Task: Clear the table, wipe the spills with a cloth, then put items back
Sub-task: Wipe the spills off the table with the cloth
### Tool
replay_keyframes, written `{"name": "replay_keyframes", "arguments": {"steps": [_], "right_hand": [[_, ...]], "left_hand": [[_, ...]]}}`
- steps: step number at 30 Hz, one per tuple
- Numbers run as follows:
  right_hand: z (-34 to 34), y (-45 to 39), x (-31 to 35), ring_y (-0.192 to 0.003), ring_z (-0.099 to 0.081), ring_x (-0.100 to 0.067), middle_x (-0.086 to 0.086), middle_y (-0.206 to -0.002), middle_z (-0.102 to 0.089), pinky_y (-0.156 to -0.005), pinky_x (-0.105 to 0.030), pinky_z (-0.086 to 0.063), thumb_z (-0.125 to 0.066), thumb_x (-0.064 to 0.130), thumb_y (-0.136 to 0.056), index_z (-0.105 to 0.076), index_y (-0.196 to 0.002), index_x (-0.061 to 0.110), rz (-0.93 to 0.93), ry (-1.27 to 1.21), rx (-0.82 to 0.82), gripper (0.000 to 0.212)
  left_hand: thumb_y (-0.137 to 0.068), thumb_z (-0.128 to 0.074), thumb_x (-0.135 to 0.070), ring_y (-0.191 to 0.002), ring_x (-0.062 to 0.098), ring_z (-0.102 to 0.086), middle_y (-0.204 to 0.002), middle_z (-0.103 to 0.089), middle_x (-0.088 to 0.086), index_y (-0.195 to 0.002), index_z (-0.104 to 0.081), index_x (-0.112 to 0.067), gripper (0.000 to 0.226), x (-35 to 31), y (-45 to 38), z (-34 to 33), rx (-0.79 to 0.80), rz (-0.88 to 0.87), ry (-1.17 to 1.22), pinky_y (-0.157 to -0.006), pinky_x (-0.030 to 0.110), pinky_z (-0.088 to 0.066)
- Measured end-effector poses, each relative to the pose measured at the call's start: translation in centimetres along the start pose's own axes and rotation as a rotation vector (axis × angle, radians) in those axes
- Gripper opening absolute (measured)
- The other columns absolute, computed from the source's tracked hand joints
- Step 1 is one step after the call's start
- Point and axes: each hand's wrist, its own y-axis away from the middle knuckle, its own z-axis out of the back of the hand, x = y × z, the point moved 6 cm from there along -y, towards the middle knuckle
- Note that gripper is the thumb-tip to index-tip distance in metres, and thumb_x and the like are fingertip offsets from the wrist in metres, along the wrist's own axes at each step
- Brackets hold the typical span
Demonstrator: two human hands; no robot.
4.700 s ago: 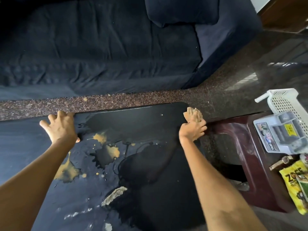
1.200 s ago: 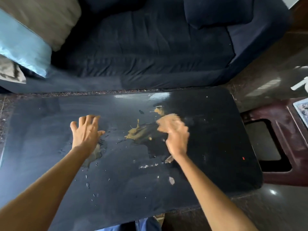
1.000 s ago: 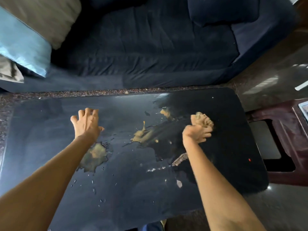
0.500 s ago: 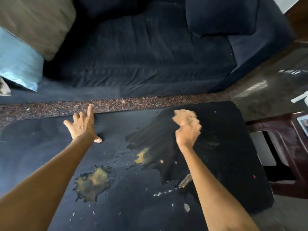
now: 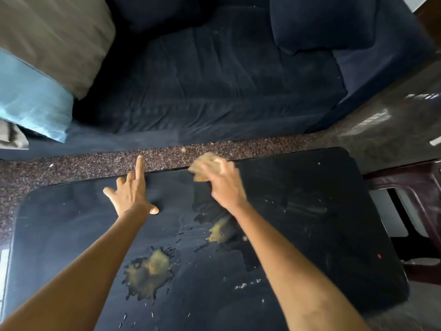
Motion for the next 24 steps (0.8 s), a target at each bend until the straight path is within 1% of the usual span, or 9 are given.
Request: {"name": "replay_keyframes", "arguments": {"steps": [2, 5, 8, 10, 14, 16, 18, 20, 24], "right_hand": [[1.3, 0.7, -5.6, -0.096, -0.051, -0.029, -0.002, -0.125, -0.049, -0.077, -0.04, -0.049, -0.05, 0.0, -0.073, -0.047, -0.126, 0.047, -0.23, 0.033, -0.056, 0.071], [2.8, 2.1, -11.7, -0.108, -0.042, -0.036, -0.016, -0.131, -0.039, -0.086, -0.045, -0.041, -0.053, 0.007, -0.081, -0.043, -0.134, 0.034, -0.729, 0.066, -0.074, 0.061], [1.8, 2.5, -9.6, -0.114, -0.037, -0.037, -0.02, -0.139, -0.03, -0.091, -0.045, -0.037, -0.054, 0.008, -0.083, -0.035, -0.141, 0.028, -0.956, -0.008, -0.083, 0.064], [0.3, 2.8, -4.5, -0.106, -0.041, -0.036, -0.019, -0.135, -0.036, -0.084, -0.043, -0.038, -0.057, 0.007, -0.076, -0.039, -0.138, 0.028, -0.826, -0.003, -0.137, 0.068], [-1.8, 5.5, 4.8, -0.084, -0.051, -0.029, -0.009, -0.116, -0.056, -0.068, -0.037, -0.043, -0.071, 0.005, -0.058, -0.055, -0.126, 0.029, -0.318, -0.005, -0.125, 0.074], [-1.8, 7.3, 5.1, -0.086, -0.053, -0.028, -0.006, -0.121, -0.056, -0.069, -0.037, -0.045, -0.068, 0.0, -0.062, -0.056, -0.127, 0.028, -0.006, 0.012, -0.06, 0.072], [-0.6, 9.4, 1.7, -0.087, -0.054, -0.029, -0.004, -0.121, -0.057, -0.069, -0.037, -0.045, -0.059, -0.003, -0.067, -0.054, -0.127, 0.031, 0.131, 0.039, -0.056, 0.069], [0.9, 12.0, -4.6, -0.087, -0.056, -0.031, -0.002, -0.117, -0.058, -0.068, -0.038, -0.048, -0.049, 0.0, -0.071, -0.052, -0.126, 0.037, -0.05, 0.087, -0.072, 0.067], [3.8, 18.2, -16.2, -0.103, -0.044, -0.043, -0.021, -0.128, -0.043, -0.083, -0.049, -0.043, -0.051, 0.004, -0.081, -0.047, -0.136, 0.024, -0.861, 0.139, -0.171, 0.059]], "left_hand": [[-0.055, -0.088, -0.035, -0.126, 0.027, -0.039, -0.14, -0.042, 0.002, -0.147, 0.02, -0.026, 0.141, 0.2, 0.0, -0.2, 0.009, 0.006, 0.02, -0.101, 0.05, -0.031], [-0.057, -0.087, -0.035, -0.126, 0.026, -0.04, -0.138, -0.043, 0.004, -0.147, 0.018, -0.025, 0.139, 0.3, 0.1, -0.4, 0.001, 0.012, 0.044, -0.101, 0.048, -0.031], [-0.058, -0.087, -0.035, -0.125, 0.026, -0.041, -0.136, -0.044, 0.004, -0.148, 0.016, -0.024, 0.137, 0.4, 0.1, -0.5, 0.006, 0.008, 0.059, -0.098, 0.045, -0.033], [-0.058, -0.087, -0.034, -0.124, 0.026, -0.041, -0.136, -0.045, 0.005, -0.149, 0.013, -0.024, 0.135, 0.7, 0.0, -0.7, 0.003, -0.001, 0.095, -0.097, 0.045, -0.034], [-0.063, -0.083, -0.036, -0.122, 0.029, -0.042, -0.134, -0.047, 0.006, -0.15, 0.007, -0.024, 0.126, 1.2, 0.6, -0.7, -0.047, -0.078, 0.133, -0.095, 0.044, -0.033], [-0.068, -0.078, -0.038, -0.121, 0.031, -0.042, -0.135, -0.045, 0.008, -0.15, 0.004, -0.023, 0.117, 1.1, 1.4, -0.8, -0.064, -0.119, 0.115, -0.095, 0.044, -0.032], [-0.074, -0.074, -0.038, -0.12, 0.032, -0.043, -0.133, -0.046, 0.01, -0.151, 0.0, -0.022, 0.108, 1.1, 2.1, -1.0, -0.1, -0.136, 0.11, -0.094, 0.044, -0.032], [-0.078, -0.07, -0.038, -0.117, 0.032, -0.044, -0.13, -0.048, 0.012, -0.151, -0.005, -0.02, 0.099, 1.3, 2.9, -1.2, -0.146, -0.151, 0.118, -0.094, 0.045, -0.032], [-0.088, -0.058, -0.036, -0.116, 0.034, -0.044, -0.127, -0.049, 0.015, -0.149, -0.016, -0.016, 0.077, 1.5, 4.4, -1.9, -0.212, -0.179, 0.164, -0.097, 0.046, -0.03]]}}
